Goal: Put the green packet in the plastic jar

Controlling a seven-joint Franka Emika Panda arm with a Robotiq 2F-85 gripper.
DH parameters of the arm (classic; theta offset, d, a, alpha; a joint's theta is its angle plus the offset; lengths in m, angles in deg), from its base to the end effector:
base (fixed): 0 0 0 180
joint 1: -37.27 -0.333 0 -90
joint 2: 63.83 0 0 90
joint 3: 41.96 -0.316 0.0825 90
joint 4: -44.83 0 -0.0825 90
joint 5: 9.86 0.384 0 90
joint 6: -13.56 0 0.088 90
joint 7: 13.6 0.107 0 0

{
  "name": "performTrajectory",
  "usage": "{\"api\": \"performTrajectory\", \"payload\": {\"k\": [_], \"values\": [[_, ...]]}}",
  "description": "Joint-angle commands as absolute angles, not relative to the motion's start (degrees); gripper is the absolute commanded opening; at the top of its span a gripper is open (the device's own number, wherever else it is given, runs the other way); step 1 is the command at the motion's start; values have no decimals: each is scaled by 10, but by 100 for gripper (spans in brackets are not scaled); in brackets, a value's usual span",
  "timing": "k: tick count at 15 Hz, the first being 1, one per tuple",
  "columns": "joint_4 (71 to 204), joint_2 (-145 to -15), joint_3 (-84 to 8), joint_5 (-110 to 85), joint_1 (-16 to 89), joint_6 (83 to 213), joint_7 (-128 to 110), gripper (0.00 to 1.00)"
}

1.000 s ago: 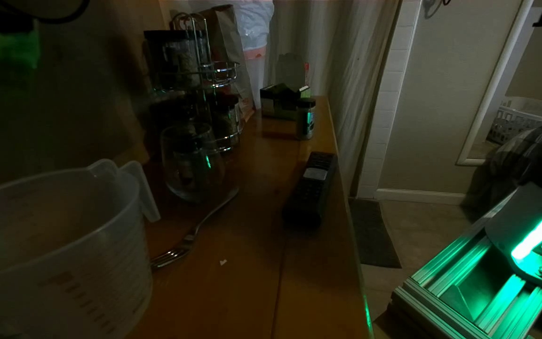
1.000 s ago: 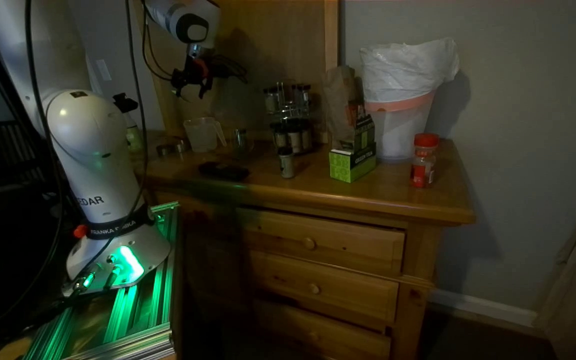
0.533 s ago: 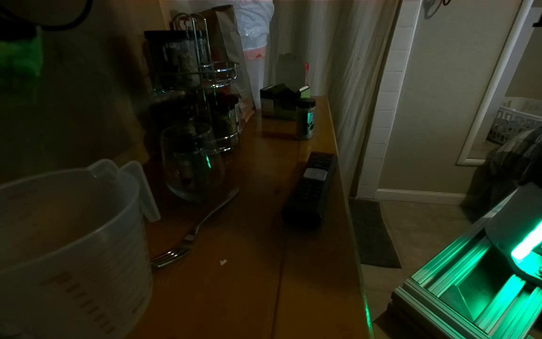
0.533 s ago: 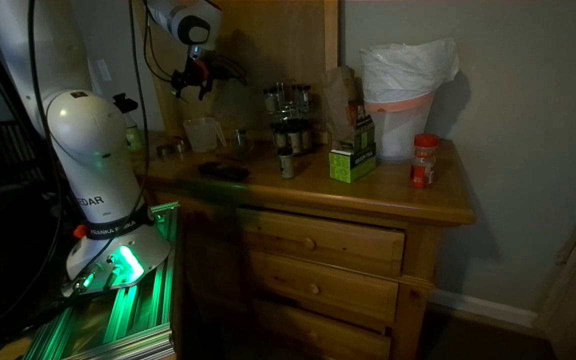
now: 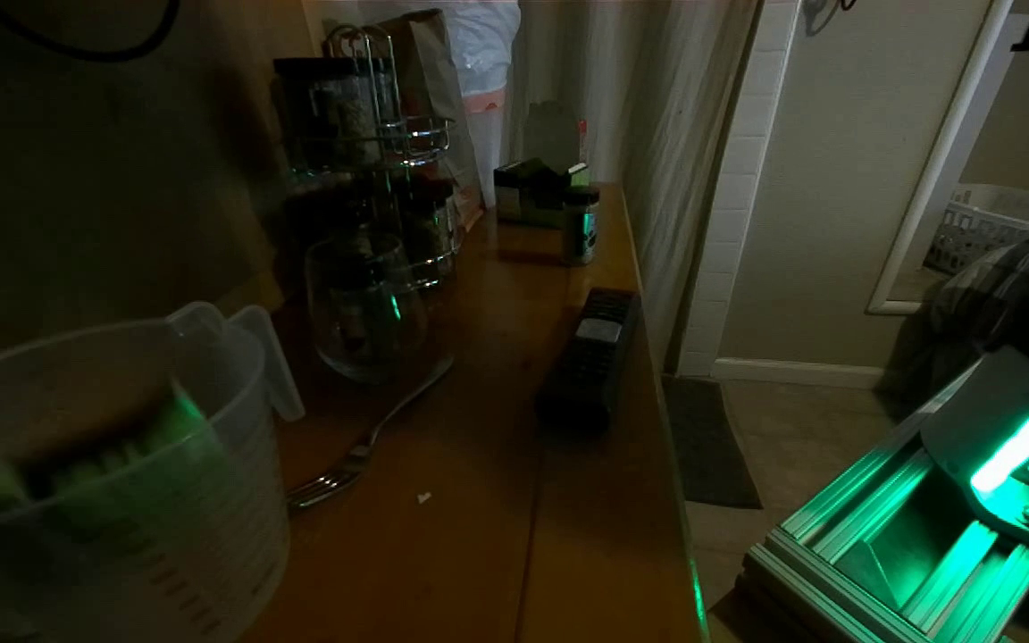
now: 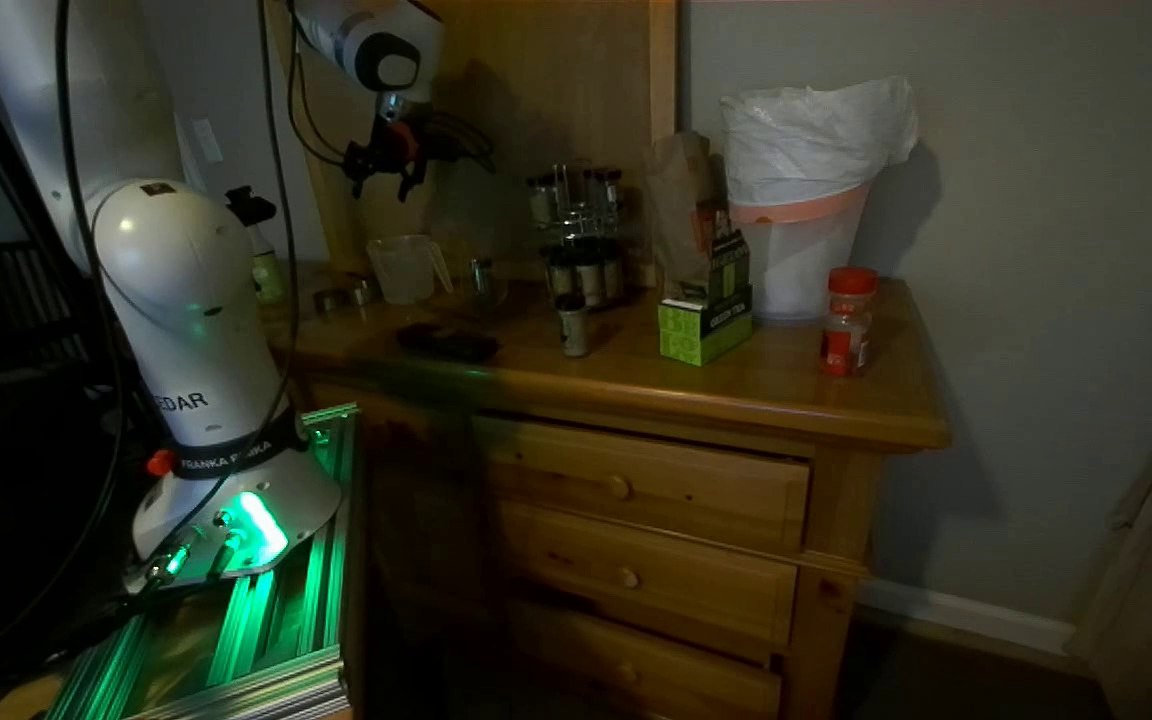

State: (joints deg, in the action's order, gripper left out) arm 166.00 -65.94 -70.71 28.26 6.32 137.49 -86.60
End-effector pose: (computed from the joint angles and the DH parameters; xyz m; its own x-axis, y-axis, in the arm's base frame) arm 0.2596 0.4898 0.4080 -0.2548 0.8383 0.4819 0.8811 0.4066 -0.2415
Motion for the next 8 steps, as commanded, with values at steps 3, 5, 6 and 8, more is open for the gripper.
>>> {"api": "performTrajectory", "payload": {"k": [3, 5, 6, 8], "values": [[1748, -623, -722, 351, 63, 1450, -959, 100], [1799, -590, -729, 401, 57, 1495, -986, 100], [1833, -561, -733, 437, 52, 1521, -995, 100], [1889, -504, -736, 523, 38, 1569, -1019, 100]]}}
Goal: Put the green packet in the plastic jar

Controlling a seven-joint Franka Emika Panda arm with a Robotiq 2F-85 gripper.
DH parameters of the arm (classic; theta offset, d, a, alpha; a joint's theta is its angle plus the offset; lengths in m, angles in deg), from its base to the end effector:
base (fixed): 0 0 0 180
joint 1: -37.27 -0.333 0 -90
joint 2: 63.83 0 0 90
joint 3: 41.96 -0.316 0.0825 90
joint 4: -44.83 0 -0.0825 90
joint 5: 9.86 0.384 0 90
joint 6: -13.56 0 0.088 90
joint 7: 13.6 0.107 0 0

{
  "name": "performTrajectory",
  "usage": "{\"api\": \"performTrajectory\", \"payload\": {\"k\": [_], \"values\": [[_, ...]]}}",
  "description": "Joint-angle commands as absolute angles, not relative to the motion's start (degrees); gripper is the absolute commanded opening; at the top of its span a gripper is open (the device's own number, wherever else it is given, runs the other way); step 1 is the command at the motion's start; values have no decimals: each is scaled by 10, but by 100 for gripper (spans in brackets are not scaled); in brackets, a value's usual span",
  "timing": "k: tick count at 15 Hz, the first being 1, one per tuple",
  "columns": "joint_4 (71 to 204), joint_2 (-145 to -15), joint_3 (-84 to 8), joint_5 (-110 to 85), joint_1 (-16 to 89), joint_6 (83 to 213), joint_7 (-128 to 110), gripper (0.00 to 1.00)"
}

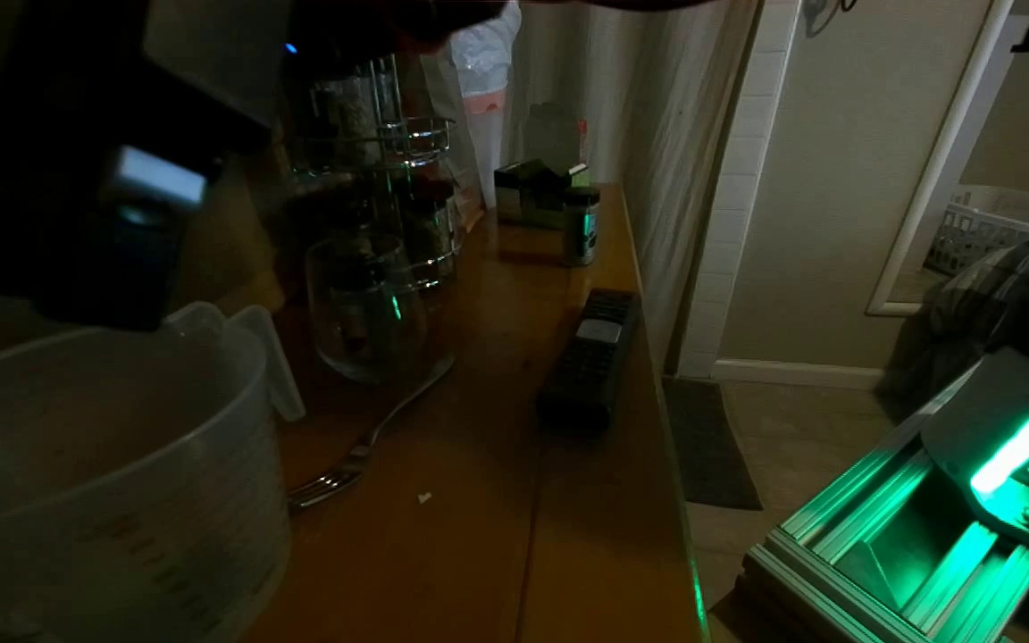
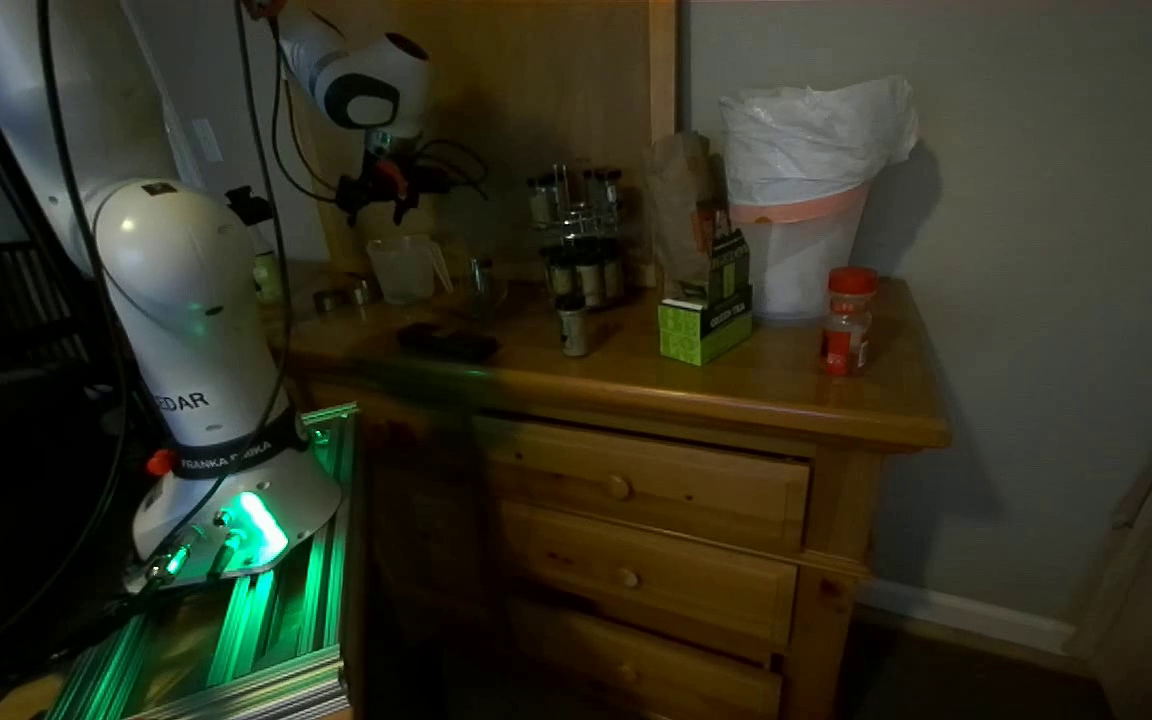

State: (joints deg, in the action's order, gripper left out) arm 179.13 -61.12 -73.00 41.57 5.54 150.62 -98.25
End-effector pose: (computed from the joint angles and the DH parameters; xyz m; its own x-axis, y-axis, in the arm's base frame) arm 0.2269 0.4563 0.3600 -0.2434 0.7962 0.5539 0.9096 0.3856 -0.1547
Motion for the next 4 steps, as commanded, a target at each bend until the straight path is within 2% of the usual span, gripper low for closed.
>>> {"api": "performTrajectory", "payload": {"k": [1, 2, 3, 4], "values": [[1912, -475, -737, 565, 26, 1589, -1031, 100], [1932, -449, -737, 598, 12, 1610, -1038, 100], [1869, -535, -730, 531, 28, 1577, -1020, 100], [1891, -508, -729, 555, 18, 1592, -1024, 100]]}}
